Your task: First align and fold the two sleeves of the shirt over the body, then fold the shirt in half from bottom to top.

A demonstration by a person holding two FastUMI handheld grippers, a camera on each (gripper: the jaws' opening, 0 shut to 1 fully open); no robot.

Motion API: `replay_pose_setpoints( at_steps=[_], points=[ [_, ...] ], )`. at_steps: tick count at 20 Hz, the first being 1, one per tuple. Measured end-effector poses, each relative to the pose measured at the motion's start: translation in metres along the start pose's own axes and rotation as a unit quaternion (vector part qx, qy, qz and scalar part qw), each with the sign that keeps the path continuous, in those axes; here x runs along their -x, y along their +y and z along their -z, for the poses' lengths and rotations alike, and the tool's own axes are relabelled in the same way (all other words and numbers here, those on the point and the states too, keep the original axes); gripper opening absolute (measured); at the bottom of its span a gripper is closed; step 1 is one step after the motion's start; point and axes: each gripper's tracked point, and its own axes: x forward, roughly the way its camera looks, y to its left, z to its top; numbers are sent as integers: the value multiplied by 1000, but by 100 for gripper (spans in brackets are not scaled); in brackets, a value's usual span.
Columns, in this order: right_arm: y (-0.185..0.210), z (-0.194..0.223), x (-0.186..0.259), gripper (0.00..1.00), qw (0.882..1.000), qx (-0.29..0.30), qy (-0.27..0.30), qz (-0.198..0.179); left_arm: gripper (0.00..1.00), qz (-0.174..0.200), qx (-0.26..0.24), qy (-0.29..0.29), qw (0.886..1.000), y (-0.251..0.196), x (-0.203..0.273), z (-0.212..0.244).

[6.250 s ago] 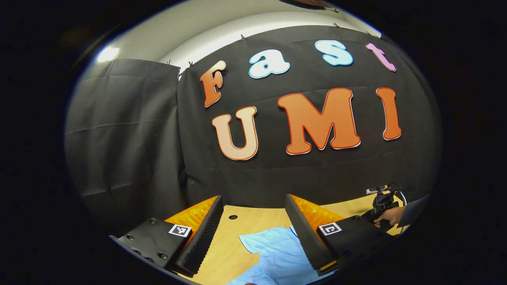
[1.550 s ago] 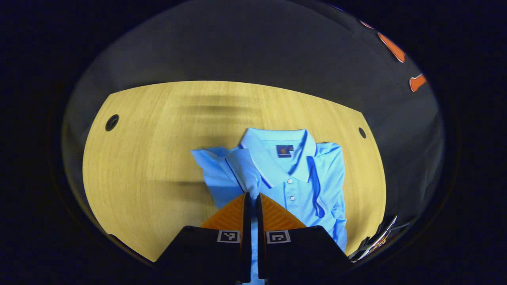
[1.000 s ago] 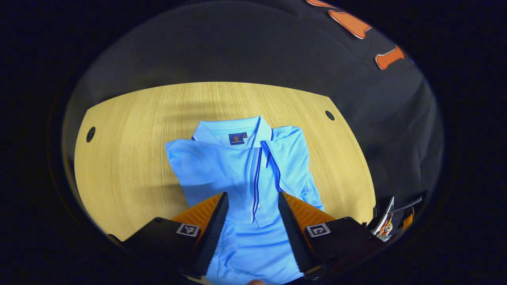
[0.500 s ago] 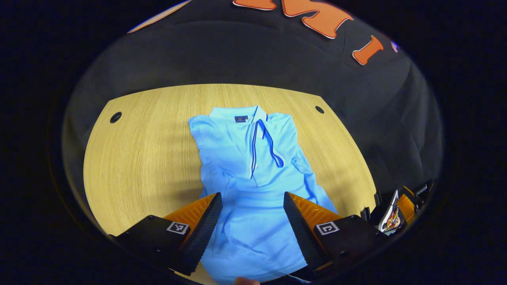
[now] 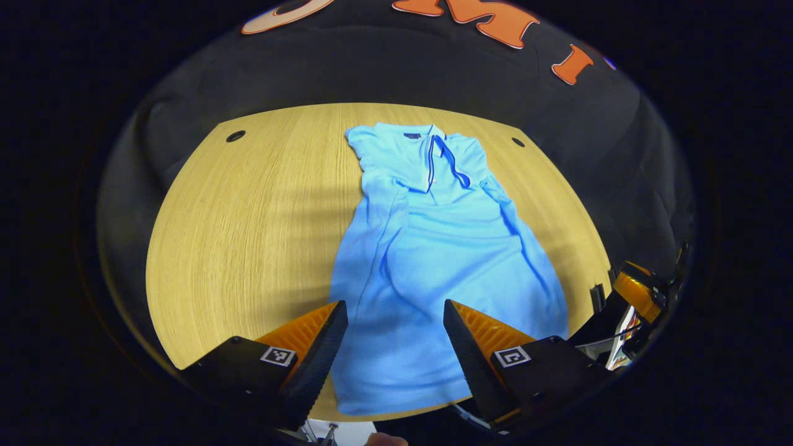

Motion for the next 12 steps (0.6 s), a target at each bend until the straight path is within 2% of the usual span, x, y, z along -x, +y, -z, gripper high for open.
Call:
replay_pose_setpoints(
  at_steps=[6,12],
  points=[
    [10,63,-14,99,998,24,54,-14,100,-35,-13,18,999,17,7,76],
    [11,98,-22,99,995,39,86,-14,100,-58,-8,19,998,32,4,110]
  ],
)
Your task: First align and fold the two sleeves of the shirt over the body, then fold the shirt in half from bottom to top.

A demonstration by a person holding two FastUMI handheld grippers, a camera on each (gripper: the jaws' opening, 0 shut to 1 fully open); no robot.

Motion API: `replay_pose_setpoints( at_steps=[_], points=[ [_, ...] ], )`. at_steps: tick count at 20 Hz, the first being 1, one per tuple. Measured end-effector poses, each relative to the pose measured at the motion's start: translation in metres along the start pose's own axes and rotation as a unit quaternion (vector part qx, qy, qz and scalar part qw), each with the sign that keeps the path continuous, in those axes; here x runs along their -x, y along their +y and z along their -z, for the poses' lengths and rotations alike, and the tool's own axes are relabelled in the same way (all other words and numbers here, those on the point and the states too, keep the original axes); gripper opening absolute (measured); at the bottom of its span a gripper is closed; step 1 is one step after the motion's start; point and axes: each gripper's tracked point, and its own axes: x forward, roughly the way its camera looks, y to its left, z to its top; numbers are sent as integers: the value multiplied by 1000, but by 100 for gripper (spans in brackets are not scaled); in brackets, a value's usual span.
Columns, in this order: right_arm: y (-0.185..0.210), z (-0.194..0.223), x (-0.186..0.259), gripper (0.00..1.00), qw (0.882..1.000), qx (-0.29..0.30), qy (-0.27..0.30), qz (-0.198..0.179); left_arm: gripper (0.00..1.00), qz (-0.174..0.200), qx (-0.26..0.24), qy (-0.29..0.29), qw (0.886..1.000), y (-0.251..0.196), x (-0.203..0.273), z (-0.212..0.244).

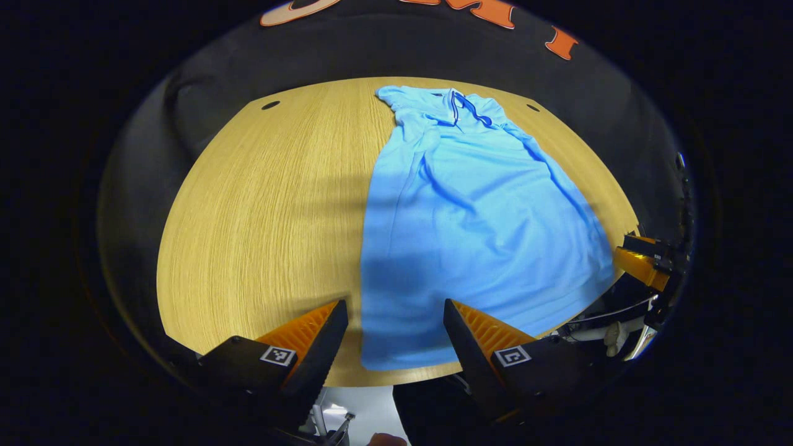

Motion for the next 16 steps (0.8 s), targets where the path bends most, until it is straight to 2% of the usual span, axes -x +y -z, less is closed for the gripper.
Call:
replay_pose_setpoints(
  at_steps=[7,10,12,13,14,15,16],
  points=[
    [2,31,-10,98,1000,6,27,10,100,-13,-34,-25,999,3,-10,21],
    [-5,35,-11,96,999,2,28,23,99,-12,-31,-49,998,2,-12,18],
    [-11,35,-12,87,999,13,22,41,100,-17,-19,-63,998,4,-13,17],
    [-8,33,-13,73,999,17,19,37,100,-20,-18,-65,998,4,-14,16],
    [-5,35,-13,66,999,15,21,37,100,-20,-14,-65,998,2,-14,16],
    [-4,34,-13,46,999,11,22,39,95,-19,-14,-61,998,-1,-14,14],
    [-4,33,-14,37,999,0,19,43,92,-17,-14,-58,998,-5,-17,12]
  ],
)
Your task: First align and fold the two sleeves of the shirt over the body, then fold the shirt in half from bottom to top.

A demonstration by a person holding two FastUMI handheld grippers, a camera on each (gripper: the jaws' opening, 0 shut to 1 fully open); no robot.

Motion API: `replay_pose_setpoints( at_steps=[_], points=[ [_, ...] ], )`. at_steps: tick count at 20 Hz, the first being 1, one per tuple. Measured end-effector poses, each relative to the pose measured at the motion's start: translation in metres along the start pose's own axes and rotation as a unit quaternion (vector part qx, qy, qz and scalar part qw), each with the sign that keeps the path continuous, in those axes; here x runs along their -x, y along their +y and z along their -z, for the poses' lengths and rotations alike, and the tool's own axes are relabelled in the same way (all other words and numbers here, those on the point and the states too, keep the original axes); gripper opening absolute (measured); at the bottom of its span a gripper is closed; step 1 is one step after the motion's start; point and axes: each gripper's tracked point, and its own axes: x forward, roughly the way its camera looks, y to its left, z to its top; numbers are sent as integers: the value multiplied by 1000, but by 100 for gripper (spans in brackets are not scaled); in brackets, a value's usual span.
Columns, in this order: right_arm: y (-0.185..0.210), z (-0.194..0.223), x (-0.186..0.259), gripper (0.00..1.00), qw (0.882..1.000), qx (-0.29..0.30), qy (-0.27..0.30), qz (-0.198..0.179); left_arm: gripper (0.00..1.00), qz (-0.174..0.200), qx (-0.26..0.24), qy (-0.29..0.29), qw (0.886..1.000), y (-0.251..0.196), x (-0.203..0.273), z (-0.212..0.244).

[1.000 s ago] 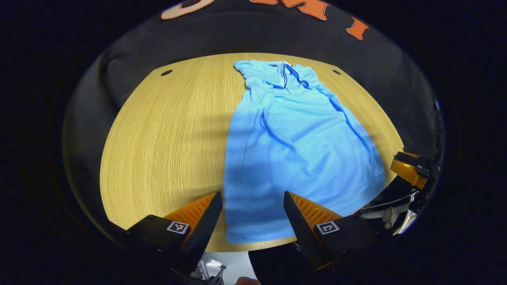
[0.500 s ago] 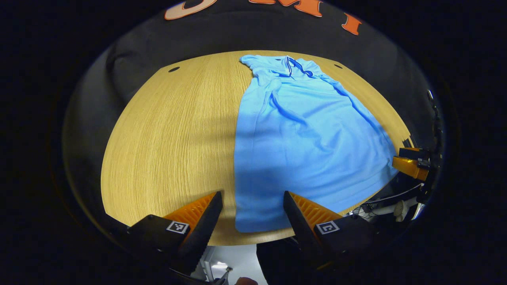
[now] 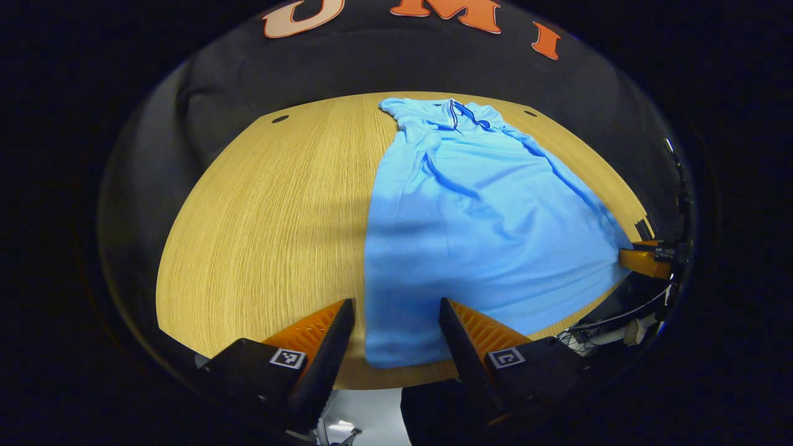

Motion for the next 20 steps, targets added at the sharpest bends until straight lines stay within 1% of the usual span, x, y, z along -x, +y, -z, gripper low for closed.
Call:
replay_pose_setpoints(
  at_steps=[1,2,3,4,5,6,7,10,15,20],
  points=[
    [1,-1,0,20,1000,-14,1,0,75,0,0,1,1000,-4,-2,0],
    [2,-1,-2,16,1000,-26,3,-3,64,1,3,0,1000,-7,-3,-4],
    [3,-1,-1,10,999,-41,7,-9,44,-4,7,-4,1000,-11,-4,-8],
    [4,-1,-1,7,998,-56,12,-14,24,-12,8,-5,1000,-13,-4,-6],
    [6,-1,0,4,997,-66,21,-23,13,-7,5,-8,1000,-18,-5,-5],
    [10,-2,1,3,997,-68,25,-32,14,-7,7,-8,1000,-22,-9,-11],
    [8,-8,3,3,998,-60,20,-28,5,6,11,-9,1000,-28,-6,-16],
    [10,-35,10,2,998,-53,-5,-38,5,11,20,-31,999,-25,1,-39],
    [6,-89,17,2,997,-56,-45,-33,5,16,27,-71,997,-17,9,-93],
    [5,-136,16,2,996,-56,-71,-26,5,27,17,-97,995,-11,6,-143]
  ],
)
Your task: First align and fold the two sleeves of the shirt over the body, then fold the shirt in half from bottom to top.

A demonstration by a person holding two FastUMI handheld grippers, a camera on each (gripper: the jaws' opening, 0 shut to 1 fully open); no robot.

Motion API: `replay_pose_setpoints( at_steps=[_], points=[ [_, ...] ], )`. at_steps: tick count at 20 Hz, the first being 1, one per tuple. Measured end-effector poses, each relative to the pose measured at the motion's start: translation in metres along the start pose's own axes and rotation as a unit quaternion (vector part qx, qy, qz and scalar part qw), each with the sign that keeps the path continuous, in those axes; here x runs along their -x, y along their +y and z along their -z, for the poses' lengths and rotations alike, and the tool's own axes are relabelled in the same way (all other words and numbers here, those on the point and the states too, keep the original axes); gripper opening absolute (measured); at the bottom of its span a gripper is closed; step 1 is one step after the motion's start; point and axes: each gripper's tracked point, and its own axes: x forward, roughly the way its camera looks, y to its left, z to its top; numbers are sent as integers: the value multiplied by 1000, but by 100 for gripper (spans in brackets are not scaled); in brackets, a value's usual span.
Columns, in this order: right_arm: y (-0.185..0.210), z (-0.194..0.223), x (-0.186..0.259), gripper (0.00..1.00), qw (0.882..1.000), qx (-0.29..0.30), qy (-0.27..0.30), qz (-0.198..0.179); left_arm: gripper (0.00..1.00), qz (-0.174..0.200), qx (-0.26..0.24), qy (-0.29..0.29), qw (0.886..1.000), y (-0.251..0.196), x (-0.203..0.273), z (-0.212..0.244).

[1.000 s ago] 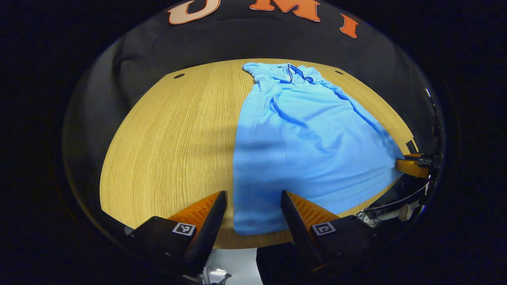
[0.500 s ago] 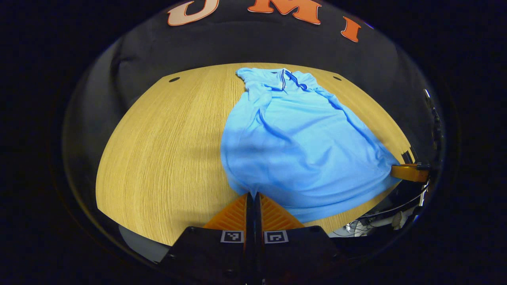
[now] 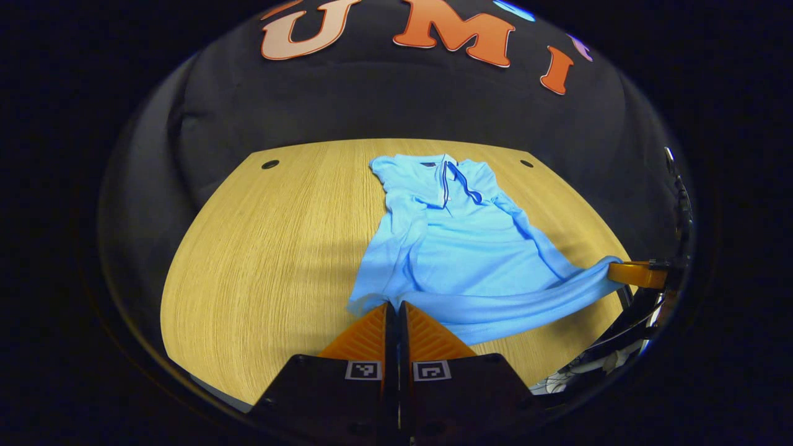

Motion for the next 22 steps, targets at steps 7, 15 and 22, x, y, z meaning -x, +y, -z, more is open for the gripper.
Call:
replay_pose_setpoints(
  at_steps=[7,15,22],
  points=[
    [9,-63,-27,2,999,-13,-24,18,5,19,-46,-15,999,10,-31,-57],
    [15,-128,-63,2,997,-33,-35,61,5,62,-61,-30,996,21,-80,-137],
    [29,-171,-97,2,997,-20,-36,65,5,53,-79,-46,994,36,-124,-184]
  ],
)
